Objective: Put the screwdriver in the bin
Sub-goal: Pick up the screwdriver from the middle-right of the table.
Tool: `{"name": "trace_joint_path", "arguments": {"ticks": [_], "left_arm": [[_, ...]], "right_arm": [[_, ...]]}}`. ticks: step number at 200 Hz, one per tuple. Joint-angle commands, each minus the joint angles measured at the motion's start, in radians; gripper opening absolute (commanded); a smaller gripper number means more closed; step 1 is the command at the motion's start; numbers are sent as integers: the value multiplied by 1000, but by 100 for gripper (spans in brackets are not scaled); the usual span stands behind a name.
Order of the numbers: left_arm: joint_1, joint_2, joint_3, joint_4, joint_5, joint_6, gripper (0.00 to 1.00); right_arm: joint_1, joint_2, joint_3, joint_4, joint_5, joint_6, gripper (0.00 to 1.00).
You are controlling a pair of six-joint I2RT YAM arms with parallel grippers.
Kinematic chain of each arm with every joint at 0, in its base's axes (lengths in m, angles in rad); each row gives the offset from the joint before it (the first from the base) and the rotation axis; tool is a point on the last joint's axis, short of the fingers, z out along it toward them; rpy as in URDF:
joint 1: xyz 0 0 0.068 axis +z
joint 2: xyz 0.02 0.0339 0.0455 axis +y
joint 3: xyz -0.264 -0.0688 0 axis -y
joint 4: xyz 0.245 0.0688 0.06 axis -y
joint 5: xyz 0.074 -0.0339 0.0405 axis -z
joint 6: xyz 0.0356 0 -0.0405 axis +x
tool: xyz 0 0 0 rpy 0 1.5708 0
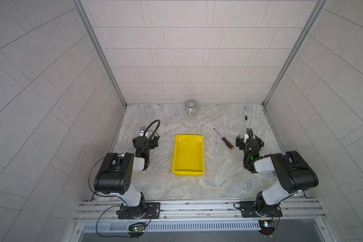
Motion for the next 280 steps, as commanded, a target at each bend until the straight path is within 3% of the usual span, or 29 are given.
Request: {"name": "trace_joint_path", "arguments": {"ticks": [1,265,280], "left_arm": [[3,-8,2,8,7,-9,100],[3,-8,3,8,6,-9,100],[2,-19,-19,41,42,5,100]], "right_arm": [[-5,1,12,-1,-3,0,99],[-5,-1,10,2,-5,0,99],[-3,2,-3,32,-5,-10,99]]}}
